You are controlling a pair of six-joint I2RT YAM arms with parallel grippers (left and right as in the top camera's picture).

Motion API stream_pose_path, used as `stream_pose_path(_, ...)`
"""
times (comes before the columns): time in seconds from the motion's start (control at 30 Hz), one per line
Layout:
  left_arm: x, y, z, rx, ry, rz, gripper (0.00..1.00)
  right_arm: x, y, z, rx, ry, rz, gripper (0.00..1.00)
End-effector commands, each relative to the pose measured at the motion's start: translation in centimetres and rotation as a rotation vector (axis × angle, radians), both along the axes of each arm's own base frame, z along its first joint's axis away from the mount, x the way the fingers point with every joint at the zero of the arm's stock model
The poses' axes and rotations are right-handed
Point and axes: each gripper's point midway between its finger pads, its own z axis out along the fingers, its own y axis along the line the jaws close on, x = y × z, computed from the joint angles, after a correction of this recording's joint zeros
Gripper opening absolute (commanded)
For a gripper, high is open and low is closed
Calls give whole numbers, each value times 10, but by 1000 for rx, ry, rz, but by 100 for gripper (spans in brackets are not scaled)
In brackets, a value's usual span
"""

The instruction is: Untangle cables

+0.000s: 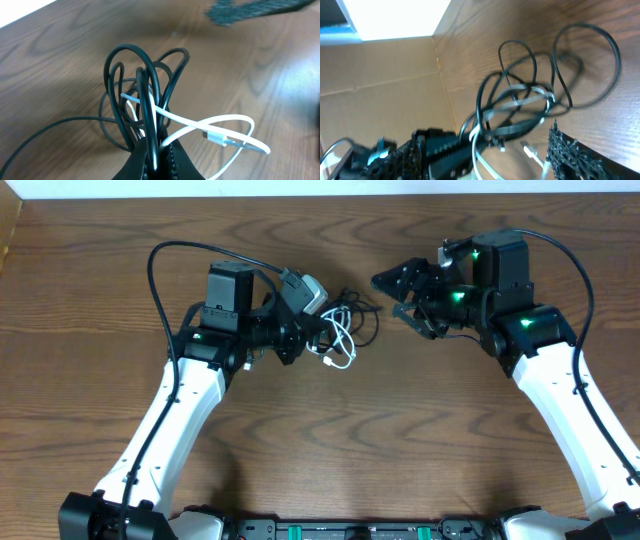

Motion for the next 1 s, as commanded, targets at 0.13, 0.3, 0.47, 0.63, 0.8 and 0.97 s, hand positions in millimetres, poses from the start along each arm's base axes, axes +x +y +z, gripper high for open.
stream_pose_path(0.13, -42, -45, 25, -94, -136, -307, 8, 4, -2, 3, -23, -15, -38, 74)
stream_pose_path(0.3, -51, -59, 28, -96, -184, -366, 8, -5, 6, -1, -34, 9, -14, 57)
stream_pose_path(0.47, -46, -60, 33, -100, -221, -364, 7, -15, 9, -13, -75, 58, -11, 55)
stream_pose_path(0.63, -29, -51, 19, 4, -231, -267, 8, -17, 8, -16, -89, 67, -14, 55)
stream_pose_path(0.8, -8, -34, 5, 133, -239, -144, 7, -19, 7, -19, -99, 69, -6, 55)
stream_pose_path(0.97, -12, -38, 8, 100, -231, -163, 8, -19, 8, -19, -100, 70, -5, 55)
